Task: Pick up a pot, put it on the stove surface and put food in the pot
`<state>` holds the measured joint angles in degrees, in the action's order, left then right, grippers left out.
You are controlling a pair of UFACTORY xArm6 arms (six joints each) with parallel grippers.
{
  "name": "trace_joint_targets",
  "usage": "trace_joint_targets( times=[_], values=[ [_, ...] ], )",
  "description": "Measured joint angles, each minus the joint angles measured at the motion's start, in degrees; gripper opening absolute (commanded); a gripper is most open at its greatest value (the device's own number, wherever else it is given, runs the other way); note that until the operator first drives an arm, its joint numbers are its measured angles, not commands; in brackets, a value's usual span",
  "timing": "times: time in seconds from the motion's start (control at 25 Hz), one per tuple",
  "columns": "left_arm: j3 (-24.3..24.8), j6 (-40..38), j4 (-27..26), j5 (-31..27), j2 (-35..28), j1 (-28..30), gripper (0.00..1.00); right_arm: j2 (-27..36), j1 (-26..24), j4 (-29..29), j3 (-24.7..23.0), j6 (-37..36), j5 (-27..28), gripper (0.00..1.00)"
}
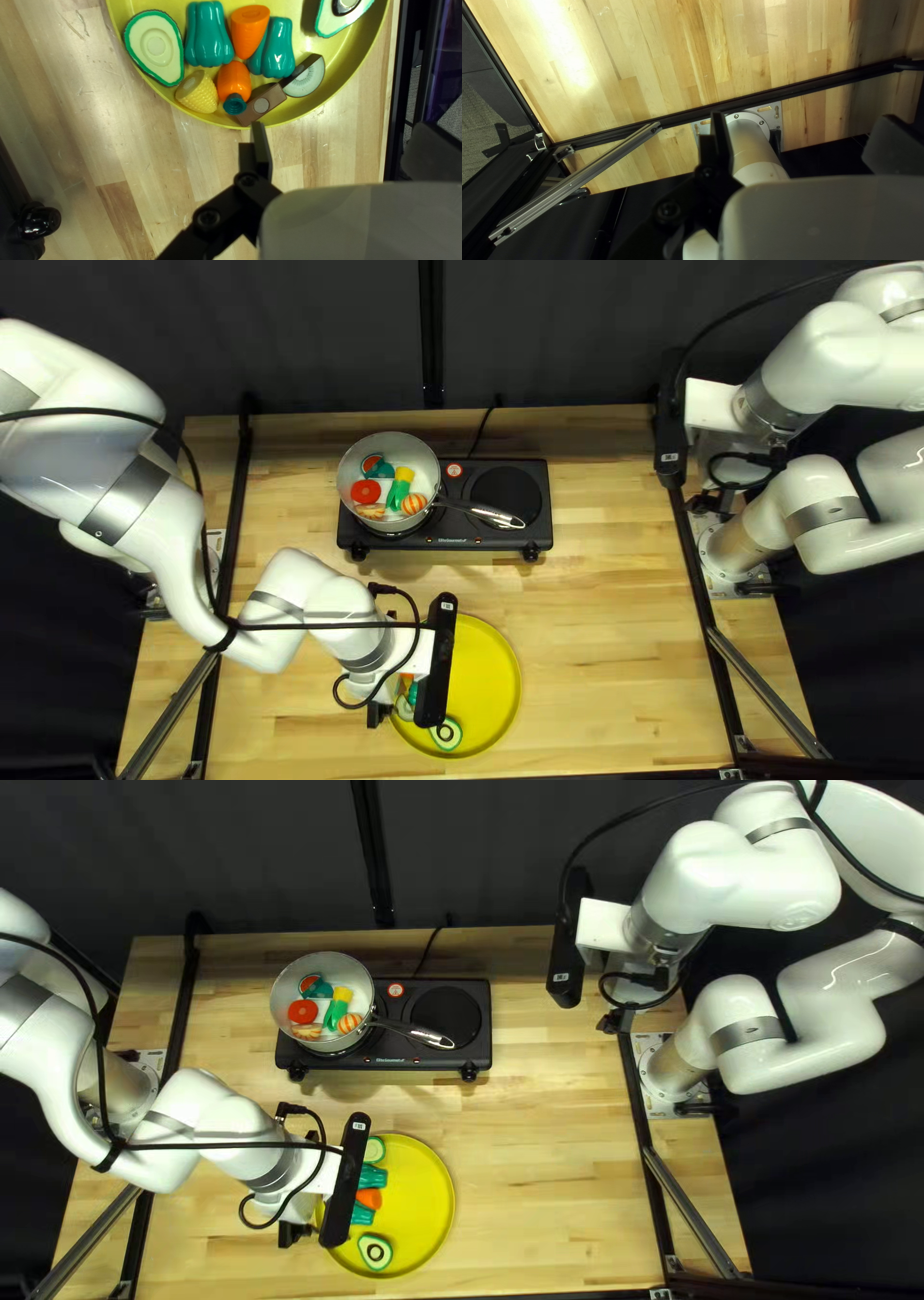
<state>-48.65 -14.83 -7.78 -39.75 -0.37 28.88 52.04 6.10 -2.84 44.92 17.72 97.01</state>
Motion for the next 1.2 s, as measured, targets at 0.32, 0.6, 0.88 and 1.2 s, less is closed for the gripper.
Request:
trace_joint_targets(
  times=[0.32,0.6,0.88,1.2],
  values=[
    [-14.09,0.66,2.26,-5.2,14.15,2.07,1.0,0.0,0.0,0.0,0.0,0.0,0.0,1.0],
    [-25.93,7.43,3.36,-8.17,24.07,3.28,1.0,0.0,0.0,0.0,0.0,0.0,0.0,1.0],
    [-33.16,13.05,4.11,-9.86,31.82,4.37,1.0,0.0,0.0,0.0,0.0,0.0,0.0,1.0],
    [-31.59,12.96,5.34,-9.66,30.99,4.65,1.0,0.0,0.0,0.0,0.0,0.0,0.0,1.0]
  ],
)
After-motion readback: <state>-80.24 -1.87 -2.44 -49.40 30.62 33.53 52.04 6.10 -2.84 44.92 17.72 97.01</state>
